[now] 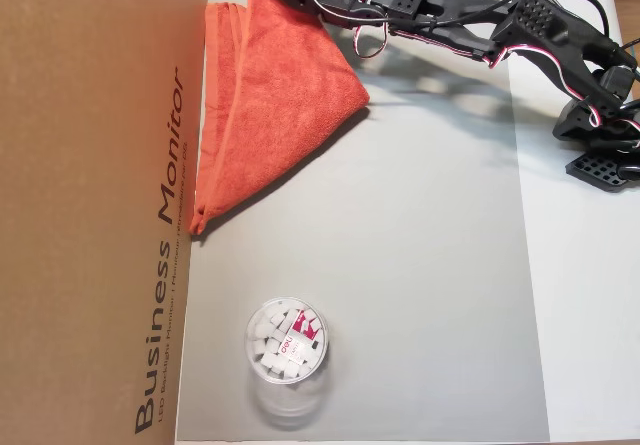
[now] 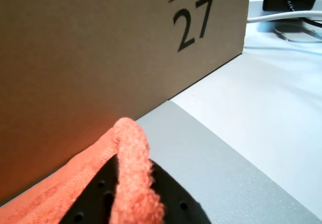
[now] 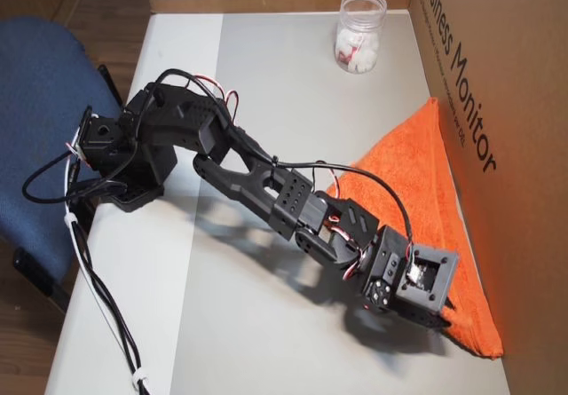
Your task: Fold the blanket.
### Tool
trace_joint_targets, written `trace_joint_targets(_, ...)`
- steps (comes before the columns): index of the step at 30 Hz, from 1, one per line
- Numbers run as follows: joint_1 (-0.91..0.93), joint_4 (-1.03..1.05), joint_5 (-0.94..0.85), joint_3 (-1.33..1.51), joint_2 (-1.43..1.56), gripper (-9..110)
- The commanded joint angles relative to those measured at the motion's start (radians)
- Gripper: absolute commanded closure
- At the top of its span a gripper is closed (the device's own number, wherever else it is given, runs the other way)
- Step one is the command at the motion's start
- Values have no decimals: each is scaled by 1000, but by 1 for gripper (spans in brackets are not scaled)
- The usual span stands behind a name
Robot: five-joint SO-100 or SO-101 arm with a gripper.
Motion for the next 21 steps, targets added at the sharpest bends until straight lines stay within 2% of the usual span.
trace_joint_targets(1,20,-8,20,-37,17,102)
trace_joint_targets(9,23,-8,302,2,17,102)
trace_joint_targets(15,12,-17,353,11,17,101)
trace_joint_targets(21,5,-25,402,5,17,82)
